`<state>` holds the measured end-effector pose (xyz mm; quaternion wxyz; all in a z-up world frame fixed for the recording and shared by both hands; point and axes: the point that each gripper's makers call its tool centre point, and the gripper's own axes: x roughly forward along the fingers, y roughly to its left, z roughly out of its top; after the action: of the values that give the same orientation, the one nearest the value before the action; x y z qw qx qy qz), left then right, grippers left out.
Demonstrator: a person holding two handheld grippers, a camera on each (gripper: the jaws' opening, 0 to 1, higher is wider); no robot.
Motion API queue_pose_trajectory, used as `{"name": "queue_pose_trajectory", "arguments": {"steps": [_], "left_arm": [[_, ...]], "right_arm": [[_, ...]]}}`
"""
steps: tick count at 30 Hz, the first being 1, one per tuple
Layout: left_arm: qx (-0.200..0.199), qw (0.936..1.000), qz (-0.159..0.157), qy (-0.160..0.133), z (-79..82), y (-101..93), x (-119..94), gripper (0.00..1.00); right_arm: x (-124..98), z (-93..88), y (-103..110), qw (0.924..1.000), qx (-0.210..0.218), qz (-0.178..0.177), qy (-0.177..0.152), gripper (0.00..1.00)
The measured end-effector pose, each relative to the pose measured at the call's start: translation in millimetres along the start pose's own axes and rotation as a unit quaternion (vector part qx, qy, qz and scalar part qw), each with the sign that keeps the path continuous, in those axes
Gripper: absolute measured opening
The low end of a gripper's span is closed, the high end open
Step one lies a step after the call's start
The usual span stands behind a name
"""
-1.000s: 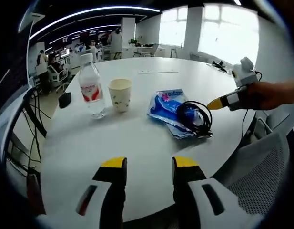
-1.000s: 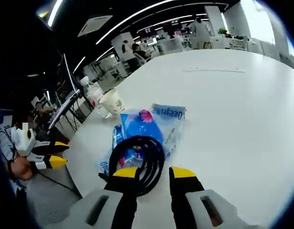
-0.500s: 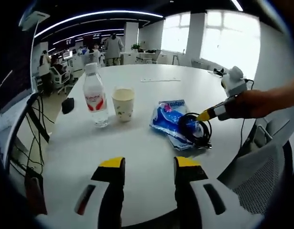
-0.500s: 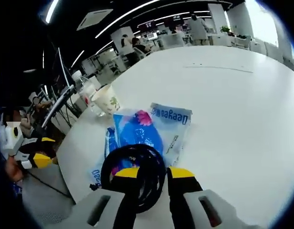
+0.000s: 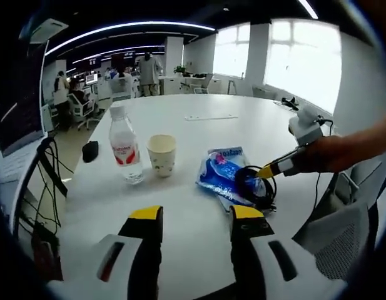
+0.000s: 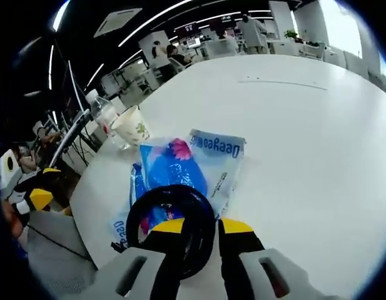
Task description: Arrange the tabletop items into an orderly group along one side of the table until the central work area is clear of visible clutter.
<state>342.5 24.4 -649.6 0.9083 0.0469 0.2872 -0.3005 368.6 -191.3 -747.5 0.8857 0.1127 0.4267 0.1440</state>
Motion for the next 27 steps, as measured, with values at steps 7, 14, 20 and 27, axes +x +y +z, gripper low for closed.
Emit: {"name": "queue_pose_trajectory", "arguments": {"steps": [7, 14, 20, 27], "left_arm": [[-0.012, 0.9998, 0.014, -0.007, 4.2, 8.5, -3, 0.42], [-0.016, 0.9995, 0.023, -0.012, 6.8, 11.8, -4, 0.43], [-0.022, 0.9993, 0.026, -0.013, 6.6, 11.2, -5, 0.43], [-0.032, 0.9991, 0.025, -0.012, 3.6, 3.4, -3, 0.43]], "right_arm": [[2, 0.3, 2, 1.0000, 0.000, 0.003, -0.001, 0.16], [1, -0.6, 0, 0.9998, -0.019, -0.007, 0.007, 0.12], [-11, -1.2, -3, 0.9996, -0.021, -0.017, -0.007, 0.09], [-37, 3.2, -1, 0.9981, -0.002, -0.015, -0.060, 0.08]]}}
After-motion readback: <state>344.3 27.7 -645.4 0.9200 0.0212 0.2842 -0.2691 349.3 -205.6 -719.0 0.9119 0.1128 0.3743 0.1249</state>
